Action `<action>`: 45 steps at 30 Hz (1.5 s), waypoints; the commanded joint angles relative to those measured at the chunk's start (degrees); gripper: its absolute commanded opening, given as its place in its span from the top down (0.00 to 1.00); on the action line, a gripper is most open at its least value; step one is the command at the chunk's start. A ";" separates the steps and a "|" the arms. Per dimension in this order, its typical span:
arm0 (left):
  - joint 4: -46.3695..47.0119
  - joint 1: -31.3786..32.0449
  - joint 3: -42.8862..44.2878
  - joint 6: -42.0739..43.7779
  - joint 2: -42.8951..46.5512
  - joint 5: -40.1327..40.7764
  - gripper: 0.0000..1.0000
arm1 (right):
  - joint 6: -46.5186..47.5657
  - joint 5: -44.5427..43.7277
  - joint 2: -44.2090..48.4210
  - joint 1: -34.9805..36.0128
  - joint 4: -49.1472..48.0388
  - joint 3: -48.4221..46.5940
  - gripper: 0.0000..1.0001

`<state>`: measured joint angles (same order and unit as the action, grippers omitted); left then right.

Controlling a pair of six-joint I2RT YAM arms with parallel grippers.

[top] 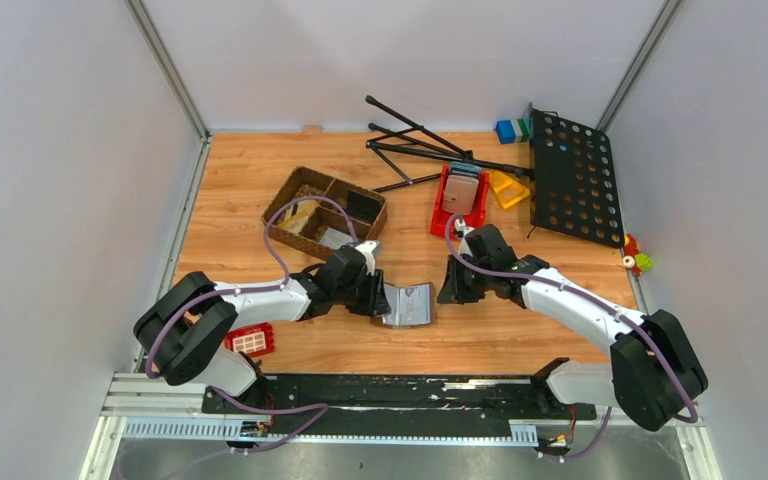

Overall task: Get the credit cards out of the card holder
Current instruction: Open the card holder at the center of the board.

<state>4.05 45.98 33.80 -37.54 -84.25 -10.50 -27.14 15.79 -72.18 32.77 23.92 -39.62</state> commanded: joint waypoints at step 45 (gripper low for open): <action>-0.79 -4.83 -3.93 -2.50 7.25 -3.08 0.44 | 2.30 1.43 1.05 -0.42 -3.37 -0.69 1.00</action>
<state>2.28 42.11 31.33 -39.57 -79.85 -11.79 -25.74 17.41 -71.92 32.53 22.22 -39.31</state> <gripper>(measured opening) 0.576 0.069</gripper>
